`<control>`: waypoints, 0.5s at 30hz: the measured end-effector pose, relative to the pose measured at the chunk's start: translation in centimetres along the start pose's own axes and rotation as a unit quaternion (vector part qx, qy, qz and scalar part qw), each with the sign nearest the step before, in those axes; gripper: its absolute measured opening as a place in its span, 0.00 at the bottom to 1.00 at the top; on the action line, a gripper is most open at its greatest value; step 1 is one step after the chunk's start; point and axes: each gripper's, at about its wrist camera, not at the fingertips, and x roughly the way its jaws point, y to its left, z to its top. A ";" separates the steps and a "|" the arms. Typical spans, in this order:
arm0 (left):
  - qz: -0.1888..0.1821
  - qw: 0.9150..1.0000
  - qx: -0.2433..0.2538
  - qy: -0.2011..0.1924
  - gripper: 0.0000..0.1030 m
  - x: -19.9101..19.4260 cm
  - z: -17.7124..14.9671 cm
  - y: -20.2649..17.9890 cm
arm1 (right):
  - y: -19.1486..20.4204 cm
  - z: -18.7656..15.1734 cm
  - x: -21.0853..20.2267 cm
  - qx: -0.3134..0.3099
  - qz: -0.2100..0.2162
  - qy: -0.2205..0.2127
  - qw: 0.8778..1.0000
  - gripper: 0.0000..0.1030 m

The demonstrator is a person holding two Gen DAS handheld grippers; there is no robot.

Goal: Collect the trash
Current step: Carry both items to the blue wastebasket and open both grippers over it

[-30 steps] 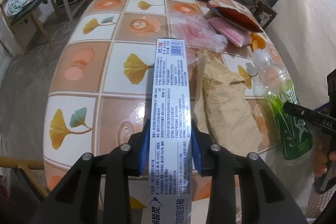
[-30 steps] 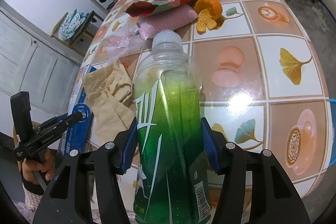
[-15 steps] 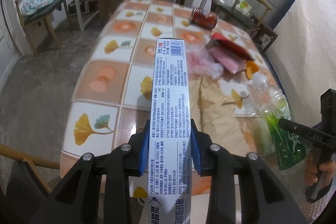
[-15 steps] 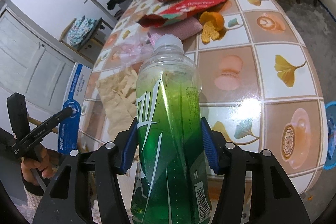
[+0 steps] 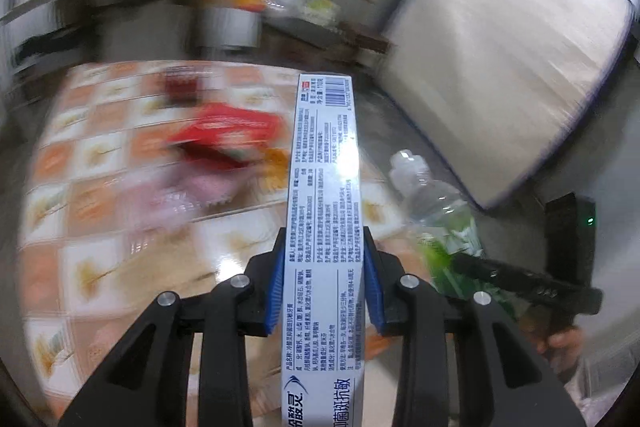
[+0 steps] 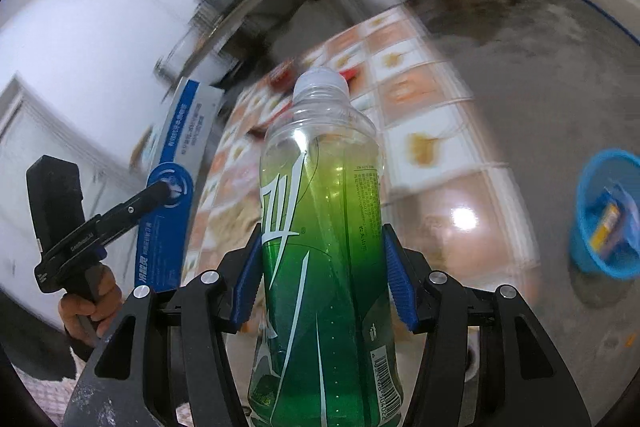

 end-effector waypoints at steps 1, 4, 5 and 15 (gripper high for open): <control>-0.016 1.000 0.012 0.013 0.32 1.5 0.7 -1.6 | -1.6 -0.2 -1.2 0.018 -0.010 -0.013 1.000 0.51; -0.067 0.994 0.042 0.076 0.32 7.9 2.9 -7.1 | -7.7 -1.2 -4.8 0.095 -0.045 -0.049 0.993 0.51; -0.083 0.990 0.047 0.104 0.32 10.6 3.3 -9.1 | -10.5 -1.7 -6.0 0.131 -0.056 -0.058 0.988 0.51; -0.072 0.939 0.081 0.326 0.32 35.5 1.3 -22.0 | -30.3 -5.1 -5.0 0.350 -0.109 -0.013 0.930 0.51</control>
